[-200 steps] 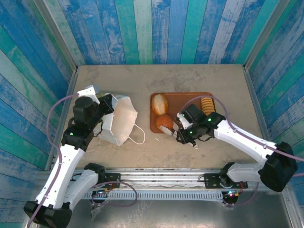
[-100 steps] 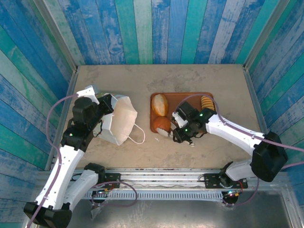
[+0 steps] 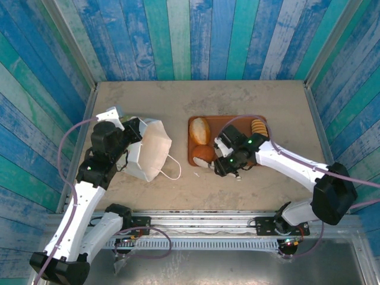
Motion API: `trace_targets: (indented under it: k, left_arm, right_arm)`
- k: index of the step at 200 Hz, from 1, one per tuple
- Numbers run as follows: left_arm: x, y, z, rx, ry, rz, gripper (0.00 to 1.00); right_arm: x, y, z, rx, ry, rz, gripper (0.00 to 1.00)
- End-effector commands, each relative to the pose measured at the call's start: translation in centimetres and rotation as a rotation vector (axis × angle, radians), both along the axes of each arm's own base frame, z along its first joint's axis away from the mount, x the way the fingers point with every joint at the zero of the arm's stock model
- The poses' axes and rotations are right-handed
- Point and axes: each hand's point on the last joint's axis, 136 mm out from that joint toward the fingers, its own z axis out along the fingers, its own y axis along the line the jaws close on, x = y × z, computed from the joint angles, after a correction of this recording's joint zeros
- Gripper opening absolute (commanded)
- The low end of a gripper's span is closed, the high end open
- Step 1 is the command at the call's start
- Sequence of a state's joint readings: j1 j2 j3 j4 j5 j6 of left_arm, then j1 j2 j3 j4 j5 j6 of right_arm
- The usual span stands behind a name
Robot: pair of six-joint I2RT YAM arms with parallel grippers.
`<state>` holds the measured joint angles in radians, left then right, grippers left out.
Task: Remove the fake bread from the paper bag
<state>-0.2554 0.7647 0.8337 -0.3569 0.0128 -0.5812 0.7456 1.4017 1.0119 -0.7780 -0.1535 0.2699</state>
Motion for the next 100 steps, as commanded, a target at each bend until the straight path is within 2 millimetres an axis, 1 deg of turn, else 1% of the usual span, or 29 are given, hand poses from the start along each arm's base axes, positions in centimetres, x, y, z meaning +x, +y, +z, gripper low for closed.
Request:
trace_targets:
  k: [1, 16, 34, 79, 100]
  left_arm:
    - [0.4, -0.1, 0.1, -0.003, -0.019, 0.0, 0.0]
    - [0.5, -0.2, -0.1, -0.005, -0.014, -0.004, 0.0]
    - [0.6, -0.3, -0.1, -0.006, -0.011, -0.008, 0.0]
    - [0.4, -0.3, 0.1, 0.001, -0.011, -0.013, 0.0]
    - [0.2, -0.1, 0.1, 0.004, -0.012, -0.005, 0.0]
  right_arm:
    - [-0.1, -0.1, 2.0, 0.044, -0.056, 0.017, 0.67]
    - [-0.5, -0.2, 2.1, 0.05, -0.054, 0.034, 0.64]
    - [-0.6, -0.2, 1.7, 0.044, -0.043, 0.038, 0.57]
    - [-0.8, 0.4, -0.4, 0.015, 0.044, 0.033, 0.51]
    - [-0.6, 0.5, -0.6, 0.013, 0.047, 0.027, 0.5]
